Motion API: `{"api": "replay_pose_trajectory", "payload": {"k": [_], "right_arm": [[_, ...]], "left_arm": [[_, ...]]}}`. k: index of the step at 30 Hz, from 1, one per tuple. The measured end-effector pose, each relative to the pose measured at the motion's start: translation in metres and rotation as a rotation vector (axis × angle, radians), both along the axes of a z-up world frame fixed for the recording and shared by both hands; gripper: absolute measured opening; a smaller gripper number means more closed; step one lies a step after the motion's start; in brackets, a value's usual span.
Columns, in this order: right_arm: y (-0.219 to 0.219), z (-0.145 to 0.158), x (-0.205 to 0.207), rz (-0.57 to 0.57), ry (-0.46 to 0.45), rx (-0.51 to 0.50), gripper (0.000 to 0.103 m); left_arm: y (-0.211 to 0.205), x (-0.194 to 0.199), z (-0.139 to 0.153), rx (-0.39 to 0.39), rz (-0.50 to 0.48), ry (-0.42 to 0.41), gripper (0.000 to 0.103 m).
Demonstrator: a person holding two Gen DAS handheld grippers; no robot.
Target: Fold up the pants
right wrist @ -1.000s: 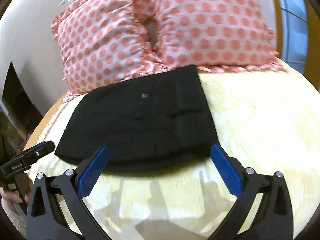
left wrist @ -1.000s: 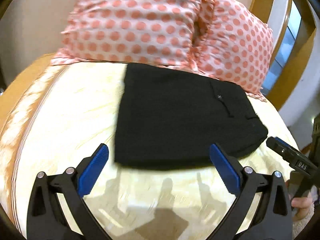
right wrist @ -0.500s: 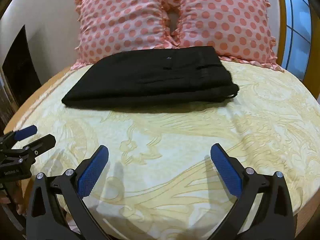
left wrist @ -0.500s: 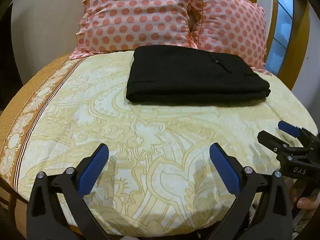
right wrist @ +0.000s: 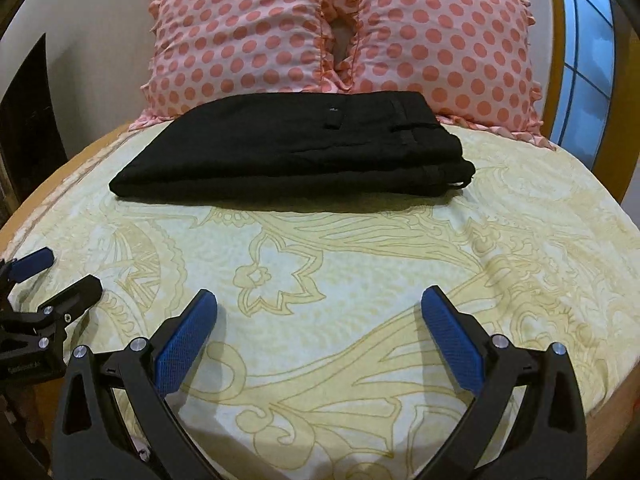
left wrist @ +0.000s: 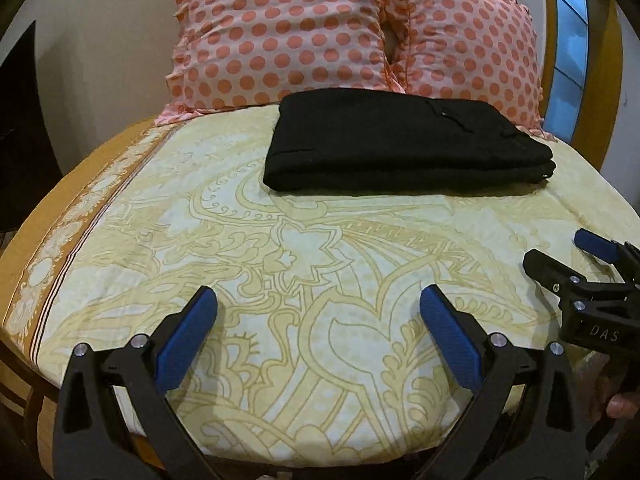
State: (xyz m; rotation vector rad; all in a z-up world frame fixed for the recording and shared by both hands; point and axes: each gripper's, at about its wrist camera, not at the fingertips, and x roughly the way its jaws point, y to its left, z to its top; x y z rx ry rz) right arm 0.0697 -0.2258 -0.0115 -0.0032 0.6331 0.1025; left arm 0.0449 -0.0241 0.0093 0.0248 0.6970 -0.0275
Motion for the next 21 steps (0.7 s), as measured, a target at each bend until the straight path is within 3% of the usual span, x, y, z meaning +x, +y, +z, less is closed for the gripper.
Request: {"api": "replay_pose_trajectory", "payload": {"k": [21], "right_arm": [[-0.0014, -0.0016, -0.0041, -0.012, -0.039, 0.002, 0.102]], "left_arm": [[-0.0022, -0.0027, 0.0005, 0.0, 0.019, -0.029, 0.101]]}}
